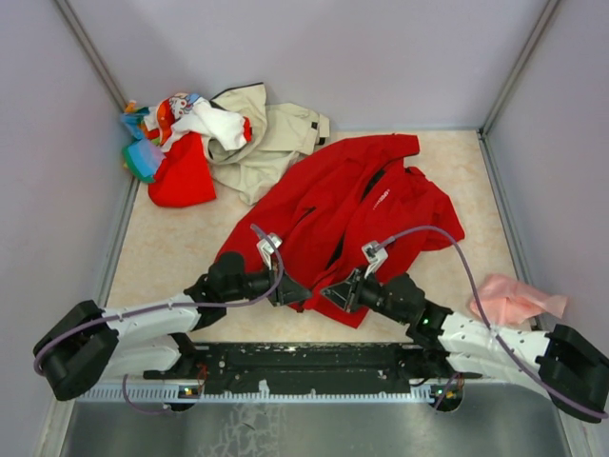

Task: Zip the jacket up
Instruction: Adjust the zipper on the jacket.

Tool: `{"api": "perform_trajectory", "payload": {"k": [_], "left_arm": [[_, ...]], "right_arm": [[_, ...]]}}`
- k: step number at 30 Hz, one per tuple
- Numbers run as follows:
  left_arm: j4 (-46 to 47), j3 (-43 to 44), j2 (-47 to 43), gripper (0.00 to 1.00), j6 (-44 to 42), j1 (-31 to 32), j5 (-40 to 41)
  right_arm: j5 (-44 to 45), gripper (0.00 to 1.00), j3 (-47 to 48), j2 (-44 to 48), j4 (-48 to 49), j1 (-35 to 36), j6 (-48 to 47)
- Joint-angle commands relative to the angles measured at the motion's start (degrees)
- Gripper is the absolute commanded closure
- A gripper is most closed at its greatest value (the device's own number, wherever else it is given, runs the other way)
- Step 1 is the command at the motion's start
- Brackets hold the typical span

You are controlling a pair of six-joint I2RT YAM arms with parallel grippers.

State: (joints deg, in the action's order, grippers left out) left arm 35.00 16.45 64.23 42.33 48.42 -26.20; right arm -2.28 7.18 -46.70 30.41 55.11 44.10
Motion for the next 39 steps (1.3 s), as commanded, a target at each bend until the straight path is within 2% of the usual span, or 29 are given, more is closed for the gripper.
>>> {"api": "perform_trajectory", "payload": {"k": [1, 5, 8, 10, 15, 21, 24, 32, 39], "left_arm": [[2.1, -0.7, 0.0, 1.0, 0.0, -0.6, -1.7], [3.9, -0.3, 1.6, 1.0, 0.9, -0.5, -3.2], [7.2, -0.7, 3.5, 1.0, 2.6, -0.5, -4.2], [9.5, -1.3, 4.2, 1.0, 3.7, -0.5, -4.4], [11.7, -2.2, 4.3, 1.0, 4.4, -0.5, -4.2], [14.1, -3.0, 4.2, 1.0, 5.2, -0.6, -4.4], [17.1, -4.0, 4.4, 1.0, 6.5, -0.4, -4.6], [21.2, -6.0, 4.9, 1.0, 8.4, -0.4, -5.3], [21.7, -7.0, 4.4, 0.95, 8.6, -0.4, -5.3]], "right_arm": [[5.4, 0.99, -0.9, 2.2, -1.0, -0.1, 0.4], [3.2, 0.7, -1.9, 1.9, 3.9, -0.1, 3.2], [2.3, 0.54, -2.7, 0.0, 8.4, 0.0, 5.4], [2.1, 0.48, -3.1, -2.0, 11.1, 0.0, 6.9], [1.6, 0.4, -4.3, -7.9, 20.6, 0.6, 10.0], [1.9, 0.39, -3.0, -16.3, 28.2, 2.1, 11.3], [0.6, 0.43, -3.0, -20.4, 33.7, 2.4, 12.3], [0.2, 0.64, -4.1, -25.0, 42.9, 2.5, 13.7], [1.5, 0.84, -4.2, -20.6, 38.6, 2.6, 12.3]]}}
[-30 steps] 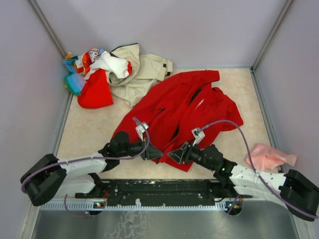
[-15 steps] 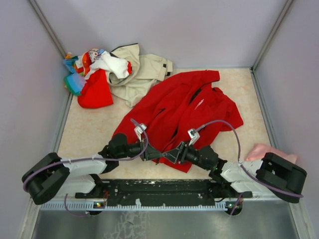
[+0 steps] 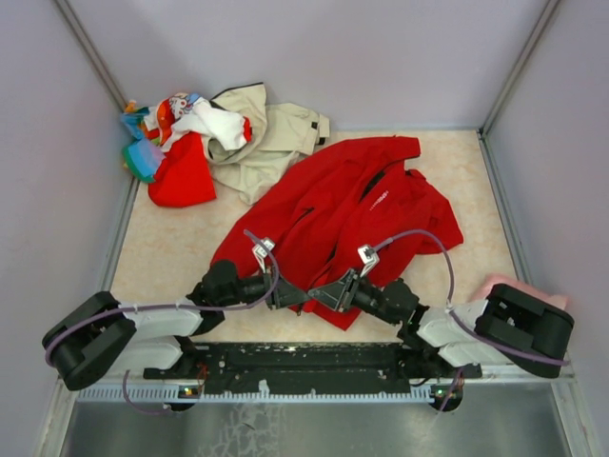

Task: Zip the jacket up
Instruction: Adjust the zipper on the jacket.

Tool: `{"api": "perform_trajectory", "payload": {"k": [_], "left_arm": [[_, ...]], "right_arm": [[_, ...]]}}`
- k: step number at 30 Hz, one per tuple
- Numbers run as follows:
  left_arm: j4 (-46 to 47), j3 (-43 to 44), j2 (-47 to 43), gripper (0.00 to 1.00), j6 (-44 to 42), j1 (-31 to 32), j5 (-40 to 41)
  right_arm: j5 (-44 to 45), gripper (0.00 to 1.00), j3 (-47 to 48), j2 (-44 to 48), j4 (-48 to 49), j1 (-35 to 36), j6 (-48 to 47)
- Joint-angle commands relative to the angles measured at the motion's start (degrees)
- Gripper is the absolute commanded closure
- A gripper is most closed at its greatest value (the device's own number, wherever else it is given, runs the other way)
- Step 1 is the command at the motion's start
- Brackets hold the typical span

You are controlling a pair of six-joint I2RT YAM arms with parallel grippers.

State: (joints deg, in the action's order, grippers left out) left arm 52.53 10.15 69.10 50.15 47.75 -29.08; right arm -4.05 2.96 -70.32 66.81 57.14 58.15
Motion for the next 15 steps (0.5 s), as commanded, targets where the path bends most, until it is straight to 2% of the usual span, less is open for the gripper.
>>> {"api": "perform_trajectory", "payload": {"k": [1, 4, 7, 15], "left_arm": [[4.2, -0.7, -0.5, 0.94, 0.7, 0.2, -2.5], [4.2, -1.0, -0.9, 0.9, 0.8, 0.2, -2.6], [4.2, -1.3, -1.4, 0.86, 0.8, 0.2, -2.8], [3.5, -1.4, -1.8, 0.8, 0.7, 0.2, -3.2]], "right_arm": [[3.5, 0.86, 0.1, 3.9, 1.0, 0.5, -2.1], [4.4, 0.9, 0.2, 6.6, -2.7, 0.5, -3.1], [5.2, 1.0, 0.2, 9.0, -5.8, 0.5, -4.0], [6.1, 1.0, 0.4, 14.0, -11.6, 0.6, -6.2]]}}
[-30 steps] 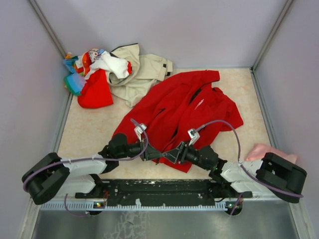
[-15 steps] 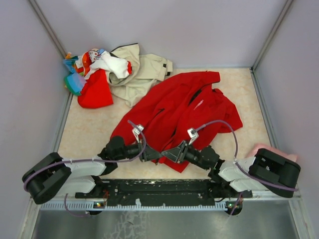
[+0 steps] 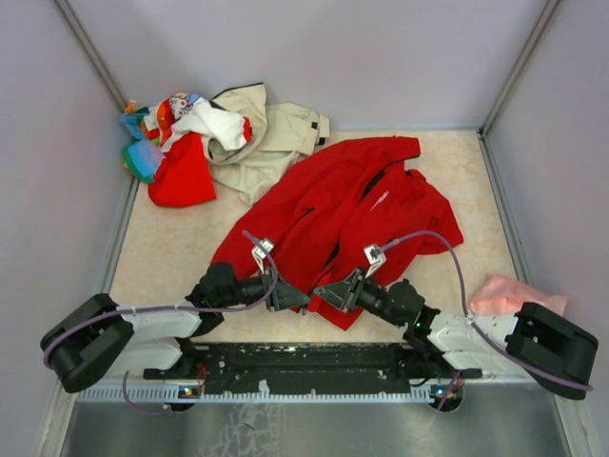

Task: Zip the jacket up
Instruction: Adjust the zipper on the jacket.

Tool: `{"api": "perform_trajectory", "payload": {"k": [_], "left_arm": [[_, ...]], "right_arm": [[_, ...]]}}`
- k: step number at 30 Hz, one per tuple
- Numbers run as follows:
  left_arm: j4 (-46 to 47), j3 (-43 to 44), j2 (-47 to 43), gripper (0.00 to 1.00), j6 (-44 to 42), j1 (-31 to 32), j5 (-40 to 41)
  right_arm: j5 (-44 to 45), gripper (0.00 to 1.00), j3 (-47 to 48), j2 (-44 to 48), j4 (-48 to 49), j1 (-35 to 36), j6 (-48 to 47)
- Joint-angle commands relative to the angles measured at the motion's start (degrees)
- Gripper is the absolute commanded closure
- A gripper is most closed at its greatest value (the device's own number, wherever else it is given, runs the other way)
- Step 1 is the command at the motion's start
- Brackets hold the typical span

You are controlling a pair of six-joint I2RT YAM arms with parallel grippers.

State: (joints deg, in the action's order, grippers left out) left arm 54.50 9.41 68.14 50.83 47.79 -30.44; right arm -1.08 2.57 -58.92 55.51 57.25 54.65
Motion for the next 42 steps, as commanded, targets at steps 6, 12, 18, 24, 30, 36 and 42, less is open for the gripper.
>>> {"api": "perform_trajectory", "payload": {"k": [6, 12, 18, 24, 30, 36, 42], "left_arm": [[0.6, -0.7, -0.8, 0.83, -0.5, 0.2, -1.7], [-2.6, 0.0, -0.9, 0.82, -1.9, 0.1, -1.9], [-11.8, 2.0, -1.5, 0.8, -5.3, 0.5, -0.6], [-20.1, 4.1, -1.9, 0.78, -9.3, 3.0, 3.2], [-23.6, 5.7, -1.7, 0.75, -11.2, 4.7, 5.5], [-25.5, 5.3, -5.3, 0.67, -11.9, 4.8, 8.2], [-24.0, 3.9, -8.6, 0.5, -11.6, 4.7, 8.3]], "right_arm": [[3.1, 1.0, 0.8, 4.4, -2.5, 0.4, -3.5], [3.1, 1.0, 0.8, 5.3, -3.2, 0.4, -3.7], [3.4, 1.0, 1.0, 6.4, -4.3, 0.4, -3.9], [4.8, 1.0, 1.6, 8.2, -6.7, 0.4, -4.7], [5.1, 1.0, 2.3, 8.3, -7.7, 0.4, -5.2], [5.4, 1.0, 2.9, 8.4, -9.3, 0.4, -5.8], [6.2, 1.0, 2.4, 9.1, -9.6, 0.4, -6.0]]}}
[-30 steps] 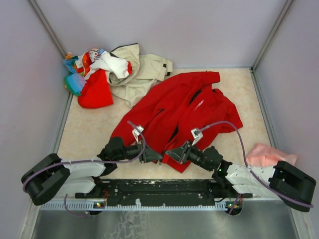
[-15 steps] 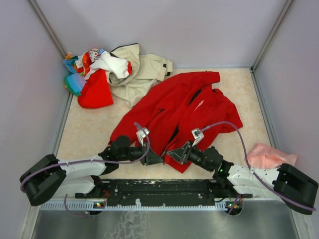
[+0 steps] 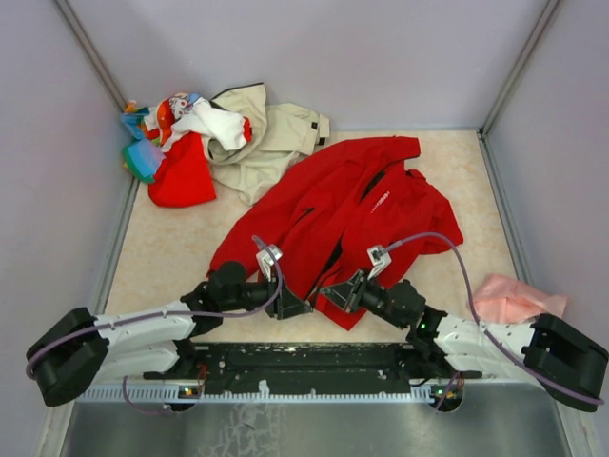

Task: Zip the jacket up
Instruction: Adjust the zipper on the jacket.

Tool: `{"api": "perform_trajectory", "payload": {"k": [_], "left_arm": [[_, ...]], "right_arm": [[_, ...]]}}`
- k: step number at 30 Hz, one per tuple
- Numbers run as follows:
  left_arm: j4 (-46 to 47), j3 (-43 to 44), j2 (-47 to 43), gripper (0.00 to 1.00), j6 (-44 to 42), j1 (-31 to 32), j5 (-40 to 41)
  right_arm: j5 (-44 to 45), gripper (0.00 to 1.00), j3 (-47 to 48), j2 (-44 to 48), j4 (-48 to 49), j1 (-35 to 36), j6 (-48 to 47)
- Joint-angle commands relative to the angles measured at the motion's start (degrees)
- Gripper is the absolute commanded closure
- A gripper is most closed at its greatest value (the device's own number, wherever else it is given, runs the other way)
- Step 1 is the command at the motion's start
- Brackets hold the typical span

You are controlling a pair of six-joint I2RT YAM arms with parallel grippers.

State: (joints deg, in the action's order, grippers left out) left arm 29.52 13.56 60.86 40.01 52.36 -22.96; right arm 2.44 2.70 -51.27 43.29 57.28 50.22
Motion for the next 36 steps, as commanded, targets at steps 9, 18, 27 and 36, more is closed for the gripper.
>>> {"api": "perform_trajectory", "payload": {"k": [9, 18, 27, 36], "left_arm": [[10.3, -1.2, 6.3, 0.49, 2.7, 0.2, -2.7], [16.1, -0.6, 11.1, 0.58, 4.2, 0.2, -5.3], [15.1, -2.4, 10.5, 0.87, 4.8, 0.5, -5.2], [13.0, -4.6, 9.8, 1.0, 5.0, 0.8, -5.5]], "right_arm": [[2.4, 1.0, 1.7, 1.9, 3.4, 0.4, -1.2], [2.6, 1.0, 1.3, 2.4, 3.6, 0.4, -1.0], [5.0, 1.0, 0.8, 4.9, 1.8, 0.4, -1.0], [7.8, 1.0, 2.5, 10.1, -4.1, 0.4, -3.3]]}}
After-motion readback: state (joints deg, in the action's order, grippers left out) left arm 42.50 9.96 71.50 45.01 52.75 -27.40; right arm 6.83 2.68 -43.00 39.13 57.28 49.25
